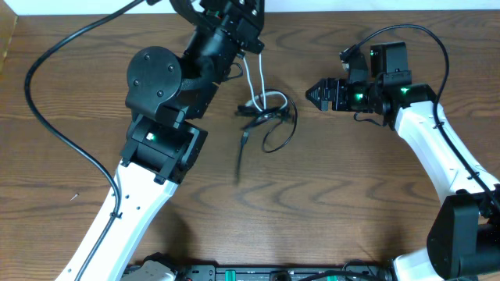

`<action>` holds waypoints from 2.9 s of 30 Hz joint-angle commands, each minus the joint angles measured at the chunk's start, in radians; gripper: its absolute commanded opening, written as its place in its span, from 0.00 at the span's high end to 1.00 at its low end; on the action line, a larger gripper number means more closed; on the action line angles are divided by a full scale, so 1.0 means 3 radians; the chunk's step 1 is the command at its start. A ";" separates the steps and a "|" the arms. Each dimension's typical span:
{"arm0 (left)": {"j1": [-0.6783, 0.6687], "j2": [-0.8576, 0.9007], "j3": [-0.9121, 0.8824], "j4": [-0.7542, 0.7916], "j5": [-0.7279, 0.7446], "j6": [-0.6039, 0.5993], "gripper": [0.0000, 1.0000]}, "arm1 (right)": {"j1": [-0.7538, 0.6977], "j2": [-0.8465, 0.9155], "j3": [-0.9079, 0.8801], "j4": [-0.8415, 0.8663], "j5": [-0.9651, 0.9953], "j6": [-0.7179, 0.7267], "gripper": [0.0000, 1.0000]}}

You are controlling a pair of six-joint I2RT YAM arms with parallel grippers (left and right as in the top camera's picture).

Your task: Untangle cables

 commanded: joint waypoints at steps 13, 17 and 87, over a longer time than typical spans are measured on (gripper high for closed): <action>0.0027 0.0118 0.0350 -0.1469 -0.0264 0.0425 0.92 | 0.0136 0.0010 0.0027 -0.0008 -0.0134 -0.0093 0.11; 0.0066 0.0187 0.0350 -0.1517 -0.0251 0.0468 0.93 | 0.0211 0.0010 0.0027 0.0043 -0.0304 -0.0094 0.11; 0.0567 -0.0088 0.0586 -0.2468 0.0624 0.0750 0.93 | 0.0221 -0.0074 0.0102 0.0603 -0.0585 -0.0244 0.18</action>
